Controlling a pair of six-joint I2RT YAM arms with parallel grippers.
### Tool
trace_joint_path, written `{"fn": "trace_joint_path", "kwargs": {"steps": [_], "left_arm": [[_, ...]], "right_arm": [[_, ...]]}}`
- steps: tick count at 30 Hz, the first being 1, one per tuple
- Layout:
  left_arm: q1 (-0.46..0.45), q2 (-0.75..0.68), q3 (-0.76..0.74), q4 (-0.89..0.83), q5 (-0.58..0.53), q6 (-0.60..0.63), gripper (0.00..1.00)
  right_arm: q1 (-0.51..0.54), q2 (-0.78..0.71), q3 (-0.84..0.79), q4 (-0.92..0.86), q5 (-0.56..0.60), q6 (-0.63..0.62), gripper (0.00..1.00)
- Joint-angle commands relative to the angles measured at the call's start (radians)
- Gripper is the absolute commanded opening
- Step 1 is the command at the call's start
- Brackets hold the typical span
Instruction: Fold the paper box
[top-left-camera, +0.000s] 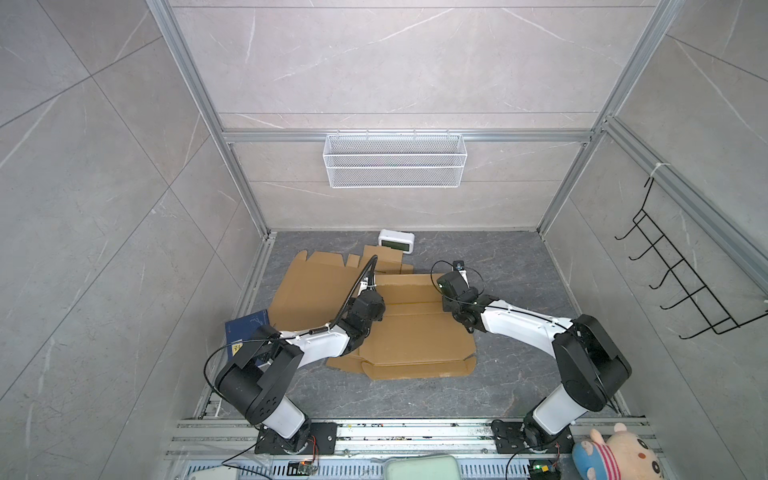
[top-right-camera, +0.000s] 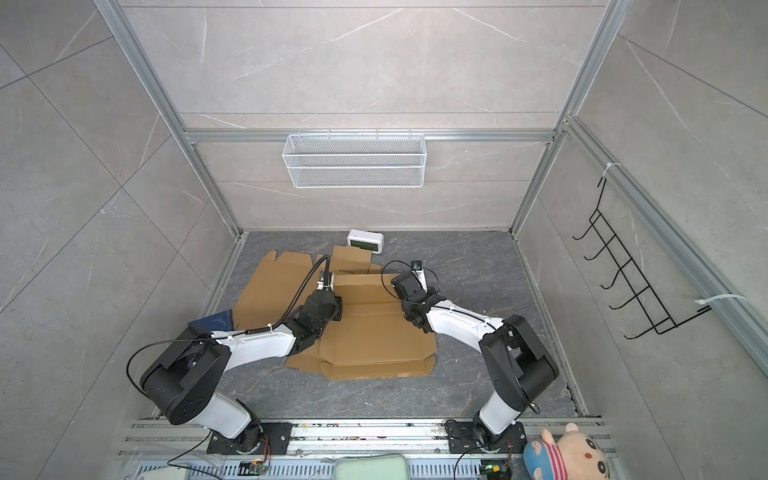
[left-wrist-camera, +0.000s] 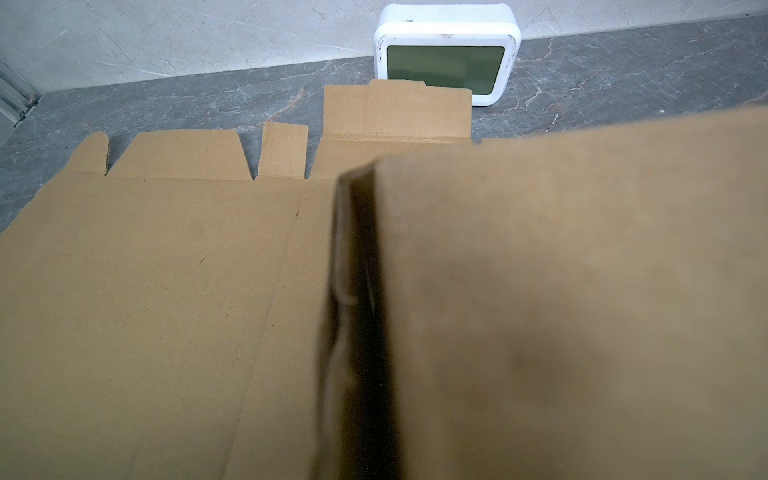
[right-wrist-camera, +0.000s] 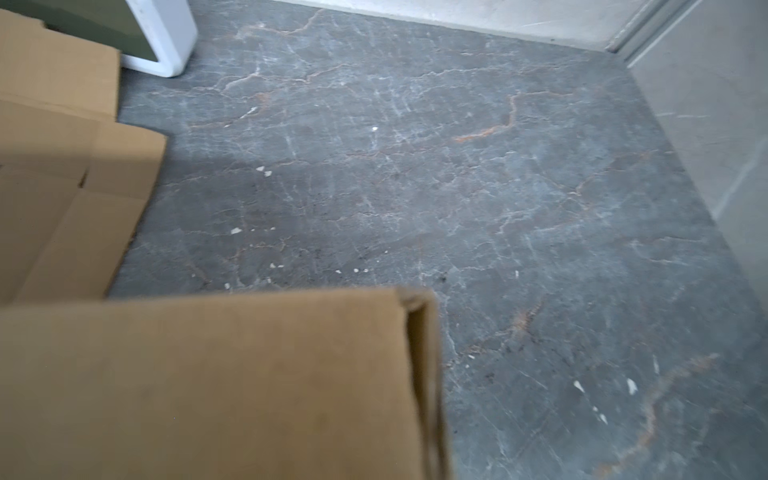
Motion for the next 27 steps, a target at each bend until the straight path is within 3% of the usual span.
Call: {"fn": "trace_joint_path", "kwargs": {"steps": [1, 4, 8, 11, 14, 22, 27], "left_arm": [[-0.010, -0.025, 0.030, -0.029, 0.009, -0.021, 0.00], [-0.014, -0.018, 0.040, -0.029, 0.009, -0.021, 0.00], [-0.014, 0.014, 0.044, -0.019, -0.007, -0.007, 0.00], [-0.014, 0.041, 0.044, -0.004, -0.046, -0.013, 0.00], [-0.018, 0.062, 0.058, -0.003, -0.079, -0.043, 0.00], [-0.082, 0.117, 0.115, -0.096, -0.273, -0.159, 0.00], [-0.082, 0.121, 0.117, -0.114, -0.295, -0.175, 0.00]], "right_arm": [[0.004, 0.041, 0.015, -0.157, 0.200, 0.091, 0.00], [0.013, 0.066, 0.018, -0.185, 0.244, 0.136, 0.00], [0.011, 0.061, 0.000, -0.162, 0.200, 0.145, 0.00], [0.012, 0.064, 0.006, -0.180, 0.194, 0.163, 0.09], [0.013, 0.083, 0.016, -0.200, 0.231, 0.200, 0.00], [0.029, 0.130, 0.063, -0.303, 0.326, 0.344, 0.00], [0.029, 0.132, 0.056, -0.303, 0.311, 0.373, 0.00]]}}
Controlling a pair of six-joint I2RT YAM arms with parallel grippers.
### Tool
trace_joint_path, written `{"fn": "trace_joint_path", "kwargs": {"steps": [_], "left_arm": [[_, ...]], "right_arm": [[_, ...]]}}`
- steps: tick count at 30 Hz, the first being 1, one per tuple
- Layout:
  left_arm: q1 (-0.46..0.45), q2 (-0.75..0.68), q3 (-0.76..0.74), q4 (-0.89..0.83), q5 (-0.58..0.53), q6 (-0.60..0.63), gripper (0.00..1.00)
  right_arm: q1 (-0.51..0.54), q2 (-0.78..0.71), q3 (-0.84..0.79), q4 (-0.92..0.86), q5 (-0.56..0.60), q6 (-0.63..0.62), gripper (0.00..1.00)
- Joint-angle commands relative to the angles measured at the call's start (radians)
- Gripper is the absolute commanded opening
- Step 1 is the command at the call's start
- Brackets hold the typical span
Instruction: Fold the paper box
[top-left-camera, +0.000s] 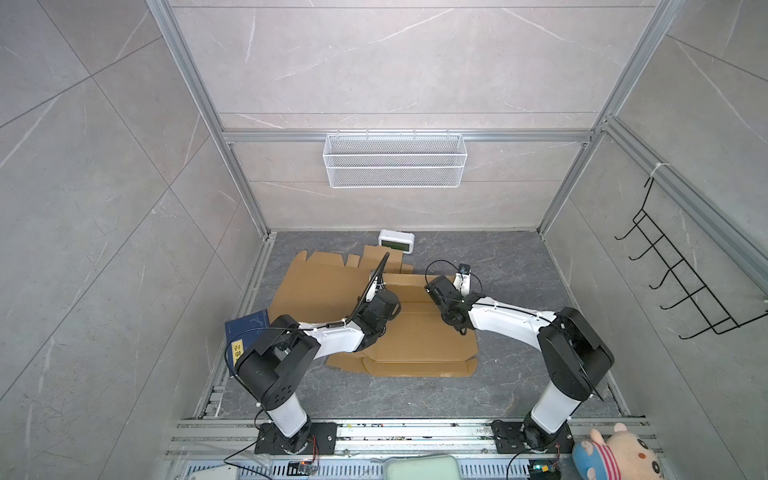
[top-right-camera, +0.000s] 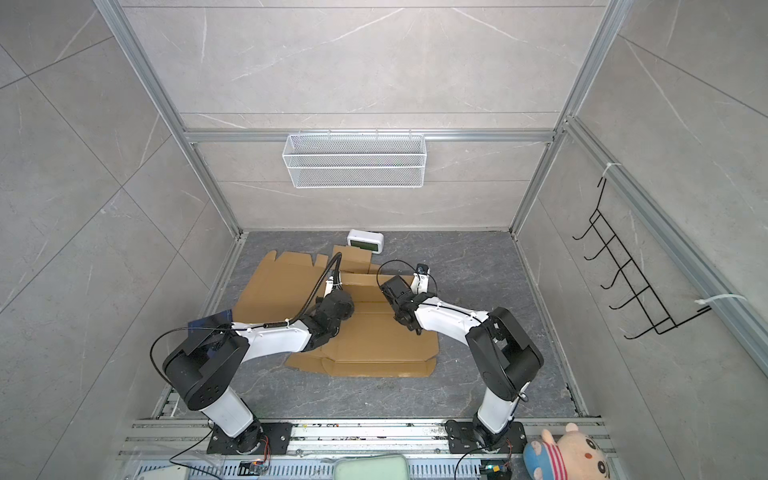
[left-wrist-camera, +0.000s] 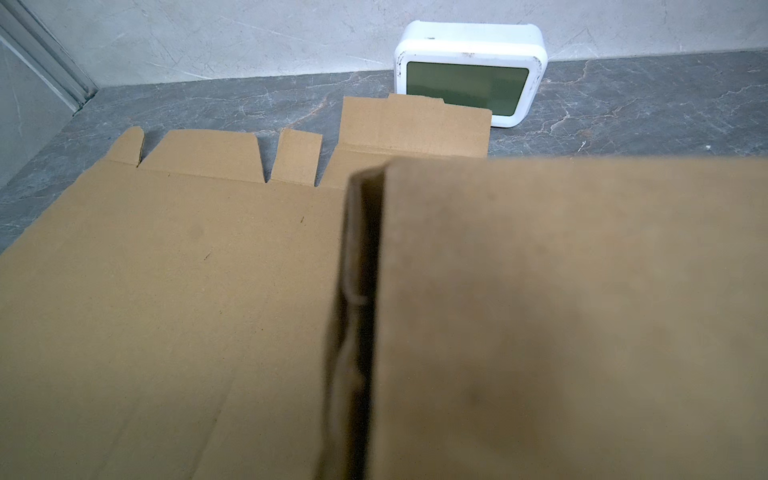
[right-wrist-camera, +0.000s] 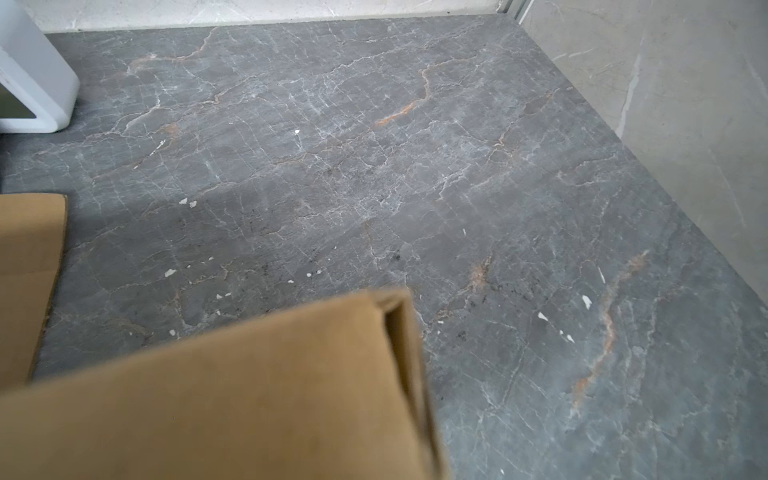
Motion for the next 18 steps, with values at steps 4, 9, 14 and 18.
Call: {"fn": "trace_joint_path", "kwargs": {"steps": [4, 9, 14, 18], "left_arm": [[-0.001, 0.003, 0.003, -0.066, -0.080, -0.036, 0.00], [0.005, -0.007, -0.009, -0.019, 0.002, 0.028, 0.00], [0.013, -0.020, -0.009, -0.036, 0.034, 0.083, 0.00], [0.013, -0.024, 0.013, -0.063, 0.035, 0.112, 0.00]], "right_arm": [[-0.023, 0.046, -0.017, -0.130, 0.074, 0.037, 0.00], [-0.056, -0.023, -0.077, 0.028, -0.126, -0.071, 0.13], [-0.118, -0.163, -0.160, 0.146, -0.302, -0.214, 0.37], [-0.135, -0.243, -0.176, 0.131, -0.397, -0.298, 0.51]]}}
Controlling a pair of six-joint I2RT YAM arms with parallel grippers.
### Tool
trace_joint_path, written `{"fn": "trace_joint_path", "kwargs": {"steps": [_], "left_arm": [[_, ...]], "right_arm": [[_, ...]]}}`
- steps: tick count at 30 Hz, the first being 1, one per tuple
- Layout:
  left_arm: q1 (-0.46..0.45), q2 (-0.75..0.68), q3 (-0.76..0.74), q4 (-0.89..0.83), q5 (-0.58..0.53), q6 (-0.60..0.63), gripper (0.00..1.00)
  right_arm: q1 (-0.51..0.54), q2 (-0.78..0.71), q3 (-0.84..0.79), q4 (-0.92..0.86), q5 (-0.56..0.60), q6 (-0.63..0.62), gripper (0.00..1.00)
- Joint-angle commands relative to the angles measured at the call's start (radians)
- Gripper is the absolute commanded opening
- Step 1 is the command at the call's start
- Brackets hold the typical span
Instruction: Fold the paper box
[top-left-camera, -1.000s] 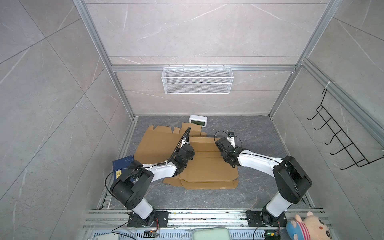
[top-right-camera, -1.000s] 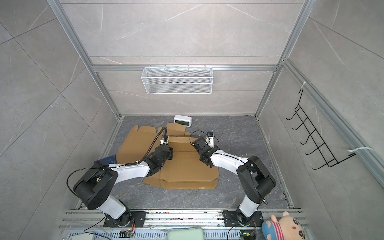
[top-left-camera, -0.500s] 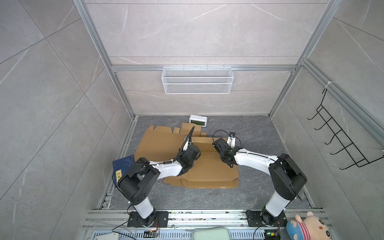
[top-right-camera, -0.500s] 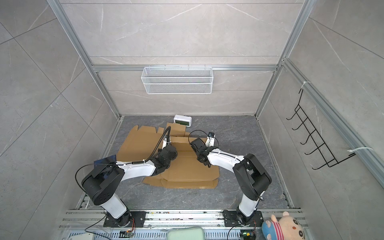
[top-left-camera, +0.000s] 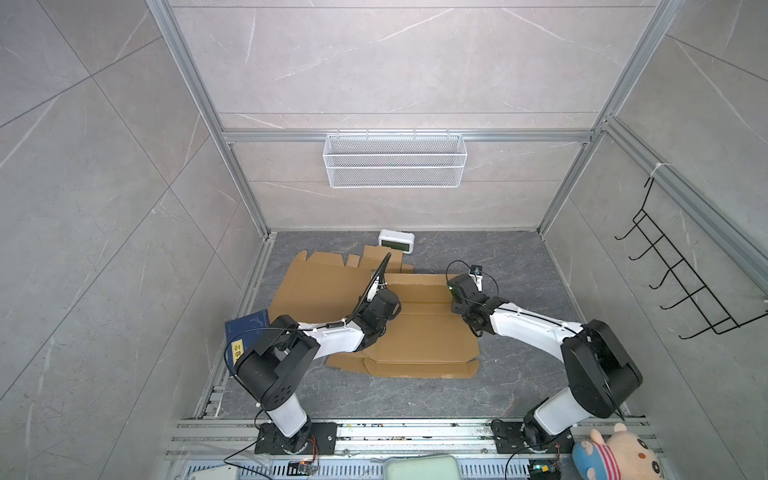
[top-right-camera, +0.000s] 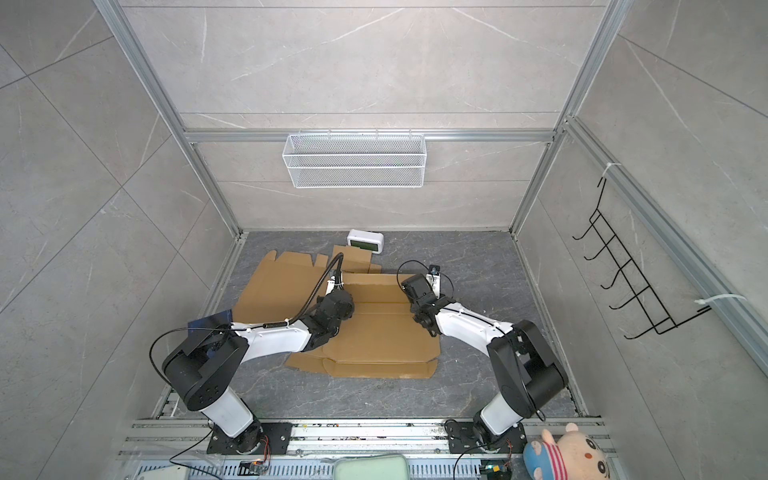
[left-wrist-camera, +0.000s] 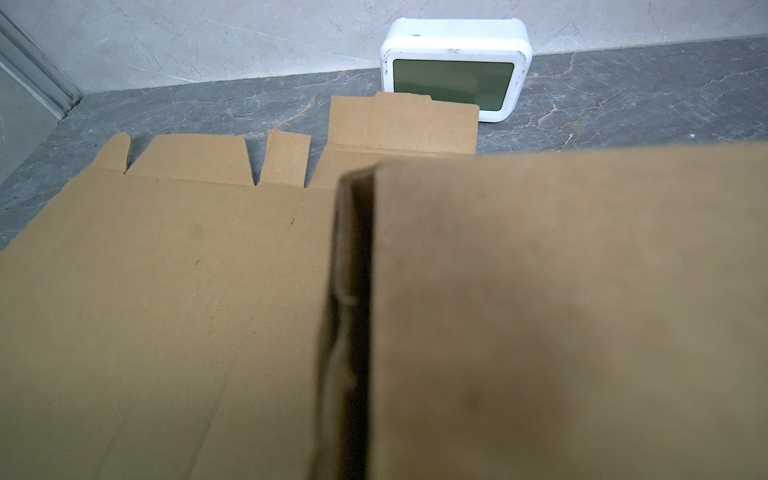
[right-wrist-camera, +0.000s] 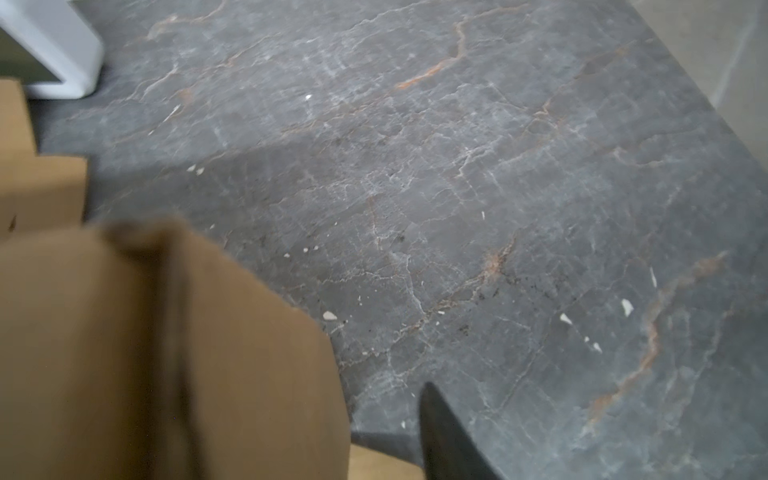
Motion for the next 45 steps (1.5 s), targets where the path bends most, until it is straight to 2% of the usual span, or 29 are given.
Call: {"fn": "trace_joint_path", "kwargs": {"steps": [1, 7, 14, 17, 21, 28, 35, 40, 45], "left_arm": [[0.011, -0.019, 0.022, -0.077, -0.003, 0.056, 0.00], [0.030, -0.030, 0.084, -0.196, 0.024, 0.063, 0.00], [0.113, -0.066, 0.192, -0.440, 0.173, 0.086, 0.00], [0.161, -0.053, 0.300, -0.609, 0.305, 0.139, 0.00], [0.222, 0.016, 0.520, -0.921, 0.486, 0.251, 0.00], [0.231, 0.203, 0.880, -1.429, 0.638, 0.441, 0.00], [0.147, 0.394, 1.142, -1.637, 0.619, 0.519, 0.00], [0.081, 0.585, 1.369, -1.749, 0.574, 0.547, 0.00], [0.033, 0.723, 1.506, -1.778, 0.548, 0.556, 0.09]], "right_arm": [[-0.011, -0.078, -0.019, -0.011, -0.119, -0.115, 0.54], [-0.032, -0.193, -0.030, -0.101, -0.233, -0.178, 0.75], [-0.087, -0.371, -0.001, -0.233, -0.310, -0.218, 0.79], [-0.114, -0.421, 0.035, -0.272, -0.311, -0.235, 0.79], [-0.164, -0.434, 0.079, -0.290, -0.328, -0.251, 0.80], [-0.217, -0.394, 0.126, -0.264, -0.398, -0.223, 0.79], [-0.222, -0.336, 0.138, -0.253, -0.524, -0.217, 0.79], [-0.225, -0.285, 0.139, -0.272, -0.634, -0.242, 0.79], [-0.231, -0.220, 0.120, -0.262, -0.784, -0.241, 0.78]]}}
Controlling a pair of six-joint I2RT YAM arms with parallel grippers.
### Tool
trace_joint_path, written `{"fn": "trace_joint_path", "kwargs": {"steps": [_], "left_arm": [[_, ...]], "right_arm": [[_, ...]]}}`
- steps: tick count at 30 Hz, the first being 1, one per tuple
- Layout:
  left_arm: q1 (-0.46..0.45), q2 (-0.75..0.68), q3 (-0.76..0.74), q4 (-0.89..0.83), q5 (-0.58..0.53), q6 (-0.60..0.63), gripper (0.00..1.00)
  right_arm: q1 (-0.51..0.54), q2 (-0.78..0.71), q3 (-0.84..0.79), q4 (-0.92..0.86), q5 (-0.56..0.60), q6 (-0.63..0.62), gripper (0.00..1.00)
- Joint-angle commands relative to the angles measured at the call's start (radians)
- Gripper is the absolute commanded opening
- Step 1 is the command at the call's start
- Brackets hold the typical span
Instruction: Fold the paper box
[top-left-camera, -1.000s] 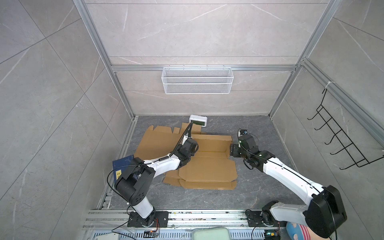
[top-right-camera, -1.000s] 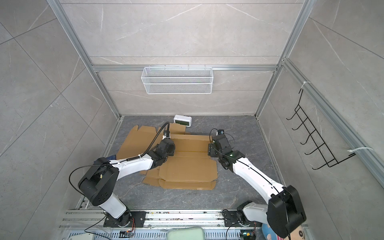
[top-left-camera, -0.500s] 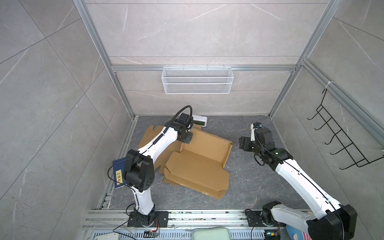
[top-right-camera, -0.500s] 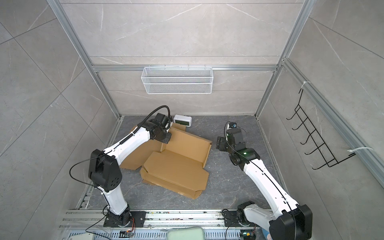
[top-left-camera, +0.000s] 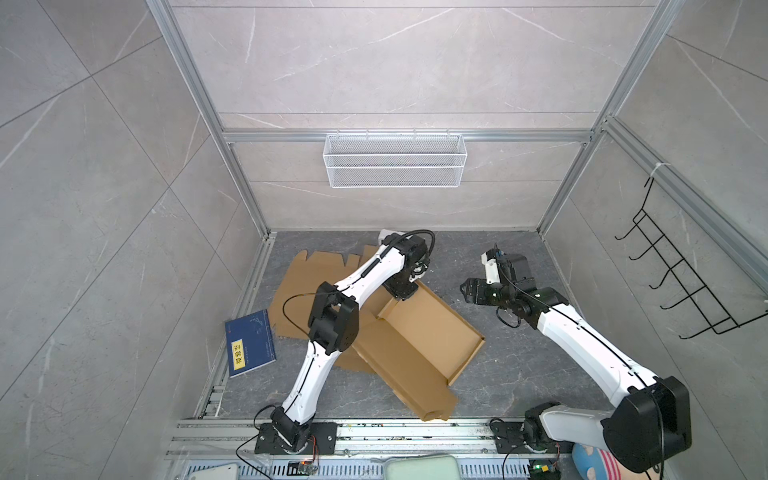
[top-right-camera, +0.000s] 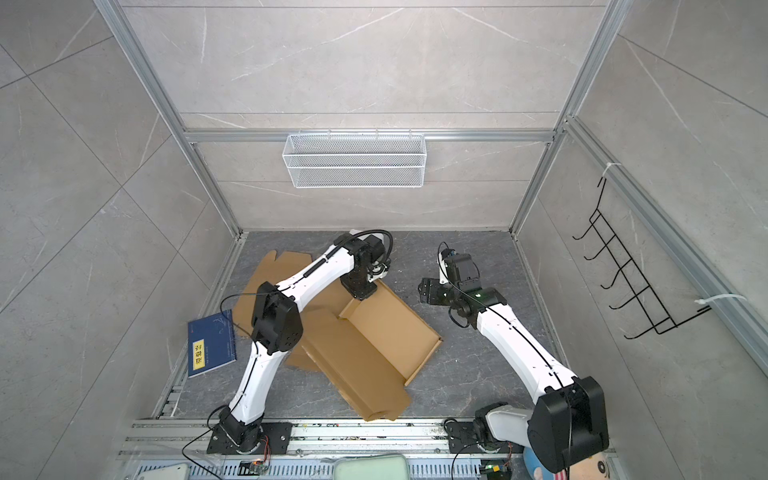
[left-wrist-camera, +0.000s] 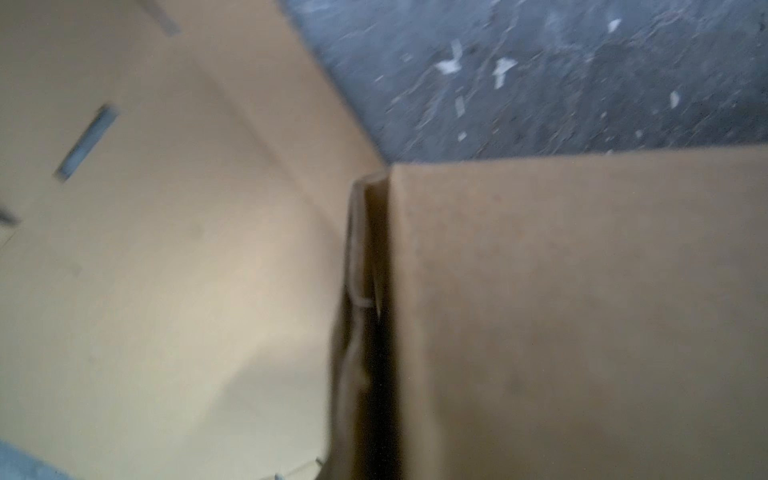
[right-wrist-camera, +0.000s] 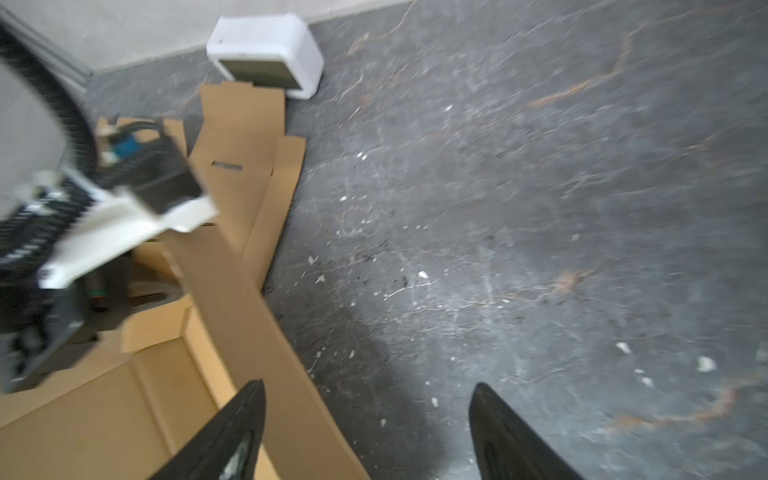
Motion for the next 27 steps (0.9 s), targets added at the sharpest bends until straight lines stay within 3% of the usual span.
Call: {"fn": "trace_joint_path", "kwargs": {"steps": [1, 5, 17, 27], "left_arm": [[-0.019, 0.056, 0.071, -0.099, -0.021, 0.037, 0.10], [-0.027, 0.090, 0.088, -0.092, -0.017, 0.038, 0.19], [-0.026, 0.085, 0.142, -0.007, 0.021, 0.029, 0.45], [-0.013, 0.007, 0.176, 0.072, 0.112, -0.009, 0.56]], "right_arm": [[-0.004, 0.048, 0.004, -0.001, -0.153, -0.020, 0.78], [-0.005, 0.111, -0.011, 0.019, -0.210, -0.027, 0.78], [-0.004, 0.292, 0.017, 0.004, -0.213, -0.084, 0.77], [0.008, 0.453, 0.122, -0.063, -0.206, -0.162, 0.75]]}}
